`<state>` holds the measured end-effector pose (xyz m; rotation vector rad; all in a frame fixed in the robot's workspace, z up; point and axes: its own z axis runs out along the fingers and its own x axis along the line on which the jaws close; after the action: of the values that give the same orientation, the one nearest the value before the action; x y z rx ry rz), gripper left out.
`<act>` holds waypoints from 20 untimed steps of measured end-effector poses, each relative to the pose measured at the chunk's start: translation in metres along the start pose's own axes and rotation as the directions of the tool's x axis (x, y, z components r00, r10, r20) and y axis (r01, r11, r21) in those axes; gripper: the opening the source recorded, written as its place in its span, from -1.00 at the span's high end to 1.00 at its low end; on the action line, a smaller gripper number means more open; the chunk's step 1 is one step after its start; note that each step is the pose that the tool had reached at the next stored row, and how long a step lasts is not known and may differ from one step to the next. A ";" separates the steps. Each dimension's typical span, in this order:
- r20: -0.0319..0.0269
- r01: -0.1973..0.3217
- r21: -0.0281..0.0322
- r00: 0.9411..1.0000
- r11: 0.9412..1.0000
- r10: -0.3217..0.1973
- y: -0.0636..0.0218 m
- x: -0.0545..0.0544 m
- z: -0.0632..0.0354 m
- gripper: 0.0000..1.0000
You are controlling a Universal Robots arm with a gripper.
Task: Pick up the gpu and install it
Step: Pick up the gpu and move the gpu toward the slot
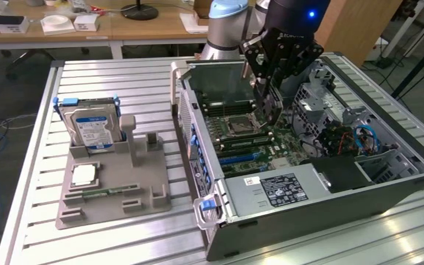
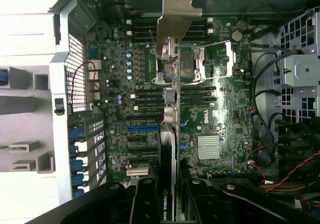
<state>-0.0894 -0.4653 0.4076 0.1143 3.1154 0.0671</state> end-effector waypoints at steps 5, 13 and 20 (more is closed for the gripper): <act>0.000 0.000 0.000 1.000 1.000 0.000 0.0000 0.000 0.0000 0.48; 0.000 0.000 0.000 1.000 1.000 0.000 0.0007 -0.009 0.0002 0.48; 0.000 0.001 0.000 1.000 1.000 -0.001 0.0017 -0.024 0.0006 0.48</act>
<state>-0.0657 -0.4653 0.4076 0.1135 3.1155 0.0670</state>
